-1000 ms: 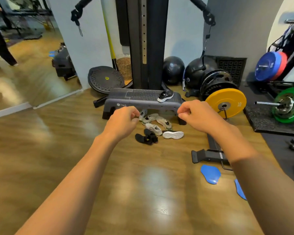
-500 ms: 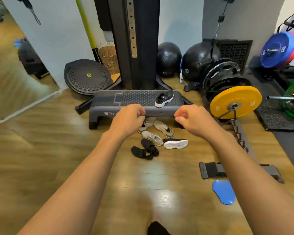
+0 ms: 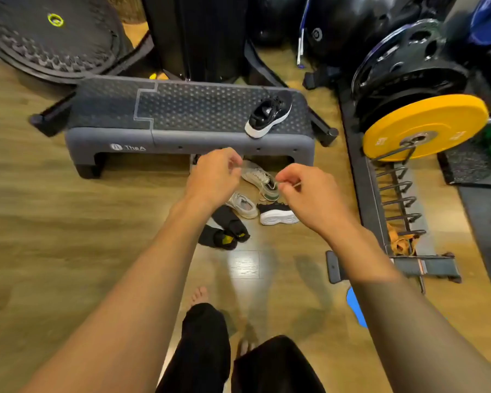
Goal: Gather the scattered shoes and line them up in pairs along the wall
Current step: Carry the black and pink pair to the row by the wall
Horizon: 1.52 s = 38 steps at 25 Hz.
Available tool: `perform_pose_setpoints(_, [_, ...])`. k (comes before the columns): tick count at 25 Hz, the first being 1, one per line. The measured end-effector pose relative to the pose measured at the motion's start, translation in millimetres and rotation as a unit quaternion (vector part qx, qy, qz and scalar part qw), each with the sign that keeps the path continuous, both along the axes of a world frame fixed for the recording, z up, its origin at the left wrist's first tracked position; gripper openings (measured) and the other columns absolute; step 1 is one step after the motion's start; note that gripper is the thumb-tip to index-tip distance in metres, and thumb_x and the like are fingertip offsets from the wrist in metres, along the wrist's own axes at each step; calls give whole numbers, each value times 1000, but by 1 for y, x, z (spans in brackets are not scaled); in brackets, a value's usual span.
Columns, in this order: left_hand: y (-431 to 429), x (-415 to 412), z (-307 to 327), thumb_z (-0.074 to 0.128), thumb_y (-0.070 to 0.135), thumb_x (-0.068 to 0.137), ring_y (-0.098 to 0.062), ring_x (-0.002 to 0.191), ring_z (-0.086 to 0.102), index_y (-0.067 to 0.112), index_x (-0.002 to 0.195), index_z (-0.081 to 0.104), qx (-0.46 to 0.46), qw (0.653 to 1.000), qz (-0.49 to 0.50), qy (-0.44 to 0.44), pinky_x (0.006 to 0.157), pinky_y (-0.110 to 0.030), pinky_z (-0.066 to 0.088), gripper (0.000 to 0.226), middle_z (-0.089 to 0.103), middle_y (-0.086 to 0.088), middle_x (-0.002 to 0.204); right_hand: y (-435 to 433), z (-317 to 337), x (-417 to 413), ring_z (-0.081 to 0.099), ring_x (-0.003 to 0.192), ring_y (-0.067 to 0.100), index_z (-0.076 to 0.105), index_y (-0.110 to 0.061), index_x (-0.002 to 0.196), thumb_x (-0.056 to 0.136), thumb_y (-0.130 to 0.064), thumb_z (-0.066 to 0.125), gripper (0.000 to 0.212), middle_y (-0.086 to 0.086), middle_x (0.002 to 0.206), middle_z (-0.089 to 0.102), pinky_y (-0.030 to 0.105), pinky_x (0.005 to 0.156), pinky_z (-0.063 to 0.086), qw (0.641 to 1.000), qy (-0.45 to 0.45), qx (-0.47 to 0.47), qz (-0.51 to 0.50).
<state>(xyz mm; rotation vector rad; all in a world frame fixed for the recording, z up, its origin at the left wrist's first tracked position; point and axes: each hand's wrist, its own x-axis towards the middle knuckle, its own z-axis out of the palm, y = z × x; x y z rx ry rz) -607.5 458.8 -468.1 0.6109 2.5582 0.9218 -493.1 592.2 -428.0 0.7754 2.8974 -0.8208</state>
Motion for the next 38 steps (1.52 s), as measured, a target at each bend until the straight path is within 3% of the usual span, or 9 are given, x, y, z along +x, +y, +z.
perform_pose_setpoints(7, [46, -42, -287, 56, 17, 87, -20, 91, 61, 22, 93, 66, 4, 995, 64, -80, 79, -31, 50, 13, 68, 1, 94, 19, -287, -54, 59, 81, 18, 67, -26, 96, 88, -19, 57, 15, -9, 79, 64, 36, 77, 51, 994, -46, -99, -8])
perform_pose_setpoints(10, [64, -49, -402, 56, 17, 84, -24, 90, 62, 25, 84, 64, -32, 989, 74, -125, 77, -32, 51, 11, 68, -5, 95, 26, -404, -77, 58, 90, 21, 64, -29, 95, 88, -22, 56, 12, -3, 90, 65, 33, 78, 48, 986, -127, -88, 67])
perform_pose_setpoints(15, [80, -90, -545, 53, 16, 84, -31, 100, 61, 10, 108, 64, -172, 974, 46, -141, 84, -38, 52, 27, 66, -14, 108, 47, -554, -134, 57, 104, 29, 62, -17, 106, 86, -22, 57, 21, 10, 111, 64, 27, 72, 39, 954, -236, 1, 183])
perform_pose_setpoints(22, [19, -104, -596, 54, 28, 86, -34, 115, 52, 7, 124, 51, -284, 911, 257, -148, 96, -42, 45, 44, 53, -17, 126, 35, -612, -154, 54, 113, 33, 50, -7, 125, 92, -28, 54, 39, 15, 127, 56, 30, 77, 40, 935, -277, 24, 222])
perform_pose_setpoints(24, [-7, -96, -602, 50, 36, 87, -34, 121, 46, 6, 133, 42, -313, 876, 284, -232, 96, -36, 38, 55, 45, -17, 134, 23, -612, -157, 52, 118, 32, 44, -3, 132, 94, -32, 53, 49, 16, 132, 53, 31, 80, 39, 929, -291, 25, 228])
perform_pose_setpoints(28, [-9, -76, -614, 63, 50, 82, -43, 129, 42, 8, 150, 12, -174, 813, 316, -456, 107, -47, 38, 95, 36, -23, 146, -2, -624, -167, 46, 127, 34, 24, 2, 144, 93, -39, 54, 71, 17, 143, 42, 35, 96, 40, 907, -330, 61, 253])
perform_pose_setpoints(31, [0, -66, -621, 70, 64, 70, -46, 129, 38, 18, 148, -20, -232, 844, 309, -373, 102, -50, 41, 128, 24, -31, 145, -9, -648, -169, 35, 133, 41, -2, -2, 150, 88, -38, 60, 95, 23, 150, 25, 48, 103, 39, 900, -372, 83, 211])
perform_pose_setpoints(33, [0, -50, -634, 69, 70, 65, -42, 129, 35, 24, 147, -23, -279, 873, 282, -285, 98, -47, 42, 132, 19, -31, 145, -10, -665, -163, 33, 131, 46, -12, -12, 150, 86, -44, 61, 103, 24, 151, 17, 57, 95, 40, 898, -396, 103, 160])
perform_pose_setpoints(38, [4, -27, -648, 80, 46, 66, -36, 128, 27, 32, 146, -22, -207, 887, 354, -211, 91, -48, 43, 130, 10, -25, 149, -7, -681, -159, 35, 127, 43, -4, -20, 151, 81, -37, 66, 100, 20, 147, 23, 56, 93, 42, 920, -340, 123, 152])
